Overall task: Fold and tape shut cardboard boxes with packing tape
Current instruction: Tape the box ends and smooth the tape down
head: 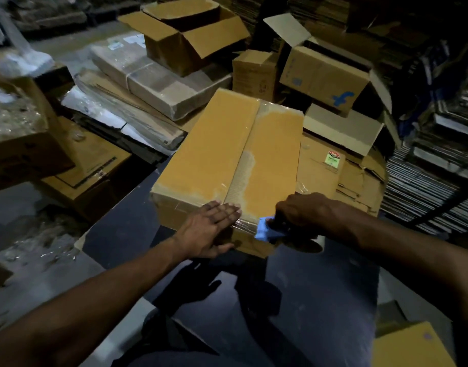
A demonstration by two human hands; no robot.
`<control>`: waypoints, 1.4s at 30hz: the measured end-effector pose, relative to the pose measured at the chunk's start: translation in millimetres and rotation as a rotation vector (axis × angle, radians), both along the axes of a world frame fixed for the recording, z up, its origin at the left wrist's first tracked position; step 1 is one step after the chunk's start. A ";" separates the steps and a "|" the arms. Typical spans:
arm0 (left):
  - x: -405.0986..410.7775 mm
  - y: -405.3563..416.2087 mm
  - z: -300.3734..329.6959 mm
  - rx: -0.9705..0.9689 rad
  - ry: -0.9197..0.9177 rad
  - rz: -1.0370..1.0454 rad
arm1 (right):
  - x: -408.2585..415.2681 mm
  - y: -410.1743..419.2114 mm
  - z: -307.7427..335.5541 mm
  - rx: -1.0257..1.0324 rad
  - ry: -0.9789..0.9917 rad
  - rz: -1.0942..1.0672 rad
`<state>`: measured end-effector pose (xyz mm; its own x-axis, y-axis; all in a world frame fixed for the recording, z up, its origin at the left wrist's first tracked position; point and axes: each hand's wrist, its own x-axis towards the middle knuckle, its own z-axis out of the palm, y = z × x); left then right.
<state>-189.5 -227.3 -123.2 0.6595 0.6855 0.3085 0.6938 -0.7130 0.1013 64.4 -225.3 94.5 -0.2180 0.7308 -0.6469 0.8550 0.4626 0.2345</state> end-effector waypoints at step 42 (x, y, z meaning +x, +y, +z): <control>87.0 -36.9 23.0 -0.150 0.143 -0.004 | 151.2 -42.2 -63.0 -0.064 0.222 -0.200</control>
